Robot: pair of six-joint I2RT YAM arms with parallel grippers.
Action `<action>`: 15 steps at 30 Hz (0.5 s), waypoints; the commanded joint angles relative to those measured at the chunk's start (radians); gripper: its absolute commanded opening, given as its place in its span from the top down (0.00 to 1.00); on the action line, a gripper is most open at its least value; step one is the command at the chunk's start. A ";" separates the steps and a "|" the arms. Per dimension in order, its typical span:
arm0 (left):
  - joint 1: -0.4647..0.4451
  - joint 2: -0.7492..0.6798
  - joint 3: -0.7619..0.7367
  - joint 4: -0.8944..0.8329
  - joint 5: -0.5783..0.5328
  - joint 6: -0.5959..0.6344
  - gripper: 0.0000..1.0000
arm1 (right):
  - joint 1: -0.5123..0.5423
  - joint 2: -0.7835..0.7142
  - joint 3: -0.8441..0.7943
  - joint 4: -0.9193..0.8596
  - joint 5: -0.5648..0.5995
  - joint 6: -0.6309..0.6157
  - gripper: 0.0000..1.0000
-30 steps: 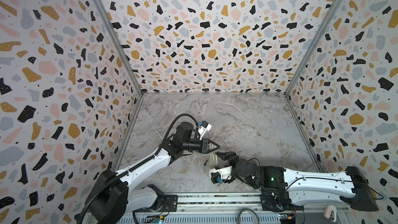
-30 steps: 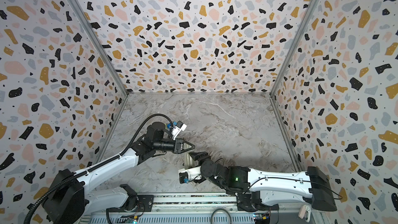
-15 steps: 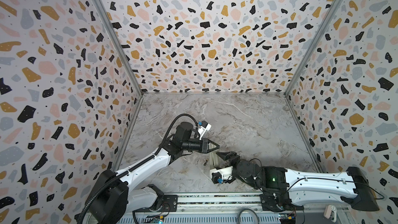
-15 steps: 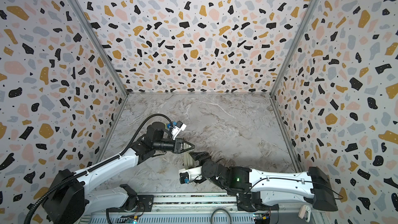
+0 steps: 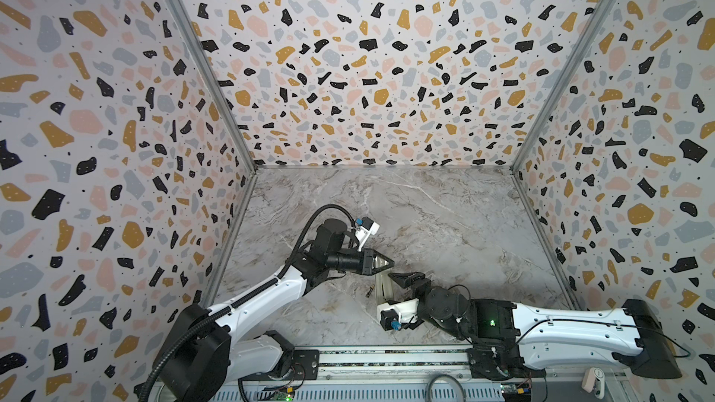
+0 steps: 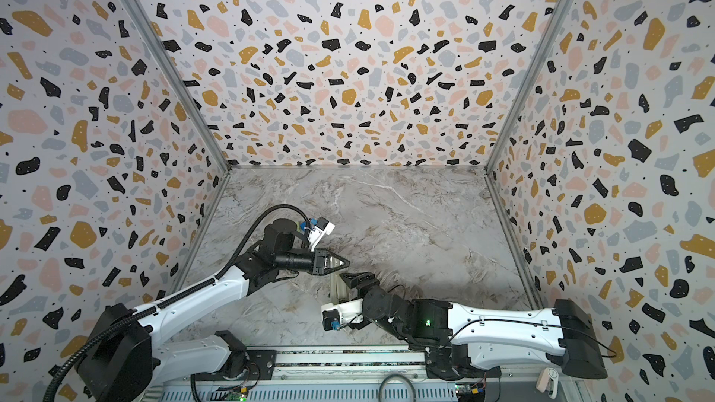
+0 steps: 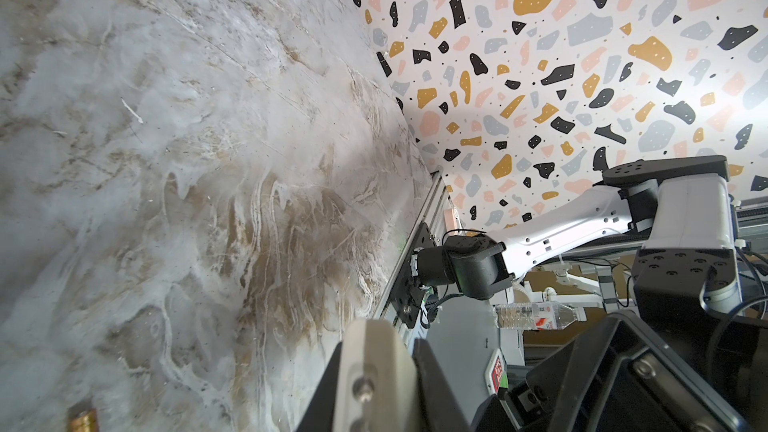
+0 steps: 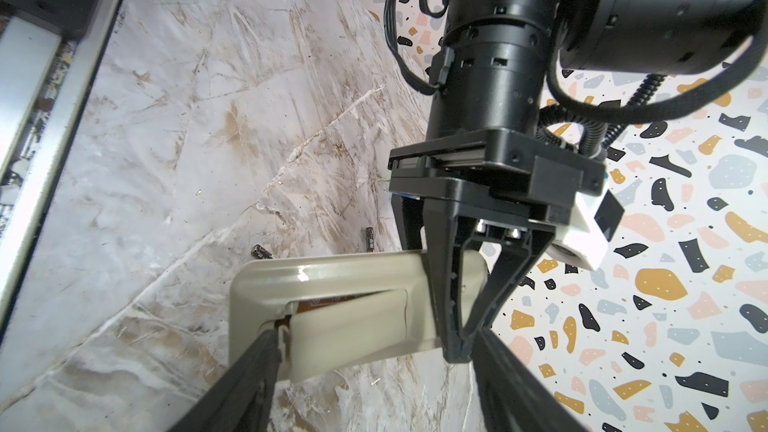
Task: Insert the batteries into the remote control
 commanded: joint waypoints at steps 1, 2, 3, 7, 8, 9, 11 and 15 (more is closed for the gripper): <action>-0.006 -0.004 -0.007 -0.008 0.047 -0.009 1.00 | -0.006 -0.010 0.009 0.043 0.061 0.003 0.24; -0.006 -0.003 -0.007 -0.007 0.047 -0.011 1.00 | -0.007 -0.006 0.009 0.042 0.061 0.004 0.24; -0.006 -0.005 -0.008 -0.007 0.047 -0.012 1.00 | -0.005 -0.004 0.011 0.040 0.060 0.004 0.24; -0.004 -0.007 -0.008 -0.007 0.048 -0.011 1.00 | -0.003 0.000 0.012 0.034 0.058 0.006 0.23; -0.003 -0.009 -0.007 -0.007 0.048 -0.011 1.00 | -0.004 0.000 0.012 0.033 0.056 0.007 0.23; -0.003 -0.011 -0.008 -0.007 0.047 -0.011 1.00 | -0.004 0.000 0.014 0.033 0.055 0.009 0.23; -0.001 -0.013 -0.007 -0.009 0.047 -0.013 1.00 | -0.003 -0.002 0.013 0.031 0.054 0.012 0.22; 0.001 -0.010 -0.008 -0.011 0.043 -0.013 1.00 | -0.002 -0.004 0.015 0.024 0.045 0.017 0.21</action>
